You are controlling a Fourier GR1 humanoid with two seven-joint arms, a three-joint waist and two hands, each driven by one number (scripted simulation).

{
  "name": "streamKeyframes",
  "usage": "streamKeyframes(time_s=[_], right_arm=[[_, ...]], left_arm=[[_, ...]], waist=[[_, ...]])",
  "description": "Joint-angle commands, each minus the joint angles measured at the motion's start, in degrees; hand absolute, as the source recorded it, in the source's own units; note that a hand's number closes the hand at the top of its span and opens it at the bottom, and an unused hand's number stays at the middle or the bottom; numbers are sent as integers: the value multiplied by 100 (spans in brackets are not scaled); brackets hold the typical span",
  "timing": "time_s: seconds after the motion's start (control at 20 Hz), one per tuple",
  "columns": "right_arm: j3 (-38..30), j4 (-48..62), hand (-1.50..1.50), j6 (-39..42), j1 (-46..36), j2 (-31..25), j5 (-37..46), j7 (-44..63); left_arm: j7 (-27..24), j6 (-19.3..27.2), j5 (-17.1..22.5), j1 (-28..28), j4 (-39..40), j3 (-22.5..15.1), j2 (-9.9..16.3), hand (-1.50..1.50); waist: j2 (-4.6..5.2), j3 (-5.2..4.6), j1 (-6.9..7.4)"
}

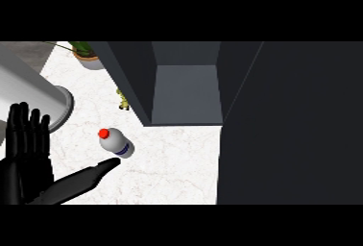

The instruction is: Pick up the bottled water, place it into the cabinet and close the cabinet

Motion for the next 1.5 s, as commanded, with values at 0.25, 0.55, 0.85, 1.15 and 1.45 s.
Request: streamKeyframes(time_s=[0.25, 0.55, 0.85, 1.15, 1.45], right_arm=[[334, -762, -150, 158, 1071, -340, 167, -553], [670, -851, -150, 9, 1404, -485, 494, -756], [881, -699, -150, -147, 1622, -532, 737, -1229], [1038, -705, -150, -251, 1761, -675, 719, -1379], [1104, -917, -150, -368, 1881, -932, 778, -1419]], left_arm=[[-925, -513, 1326, 347, 1236, 747, 127, -150], [-1895, -551, 1982, -70, 2716, 885, -34, -150], [-2783, -928, 2318, -157, 3946, 1147, -35, -150], [-4159, -1825, 2722, -630, 5775, 1576, -31, -150], [-4779, -2145, 2718, -1638, 7234, 1861, 123, -150]], waist=[[-9, -7, -53], [0, -12, -85], [-3, -7, -67], [13, -17, -99], [21, -17, -141]])
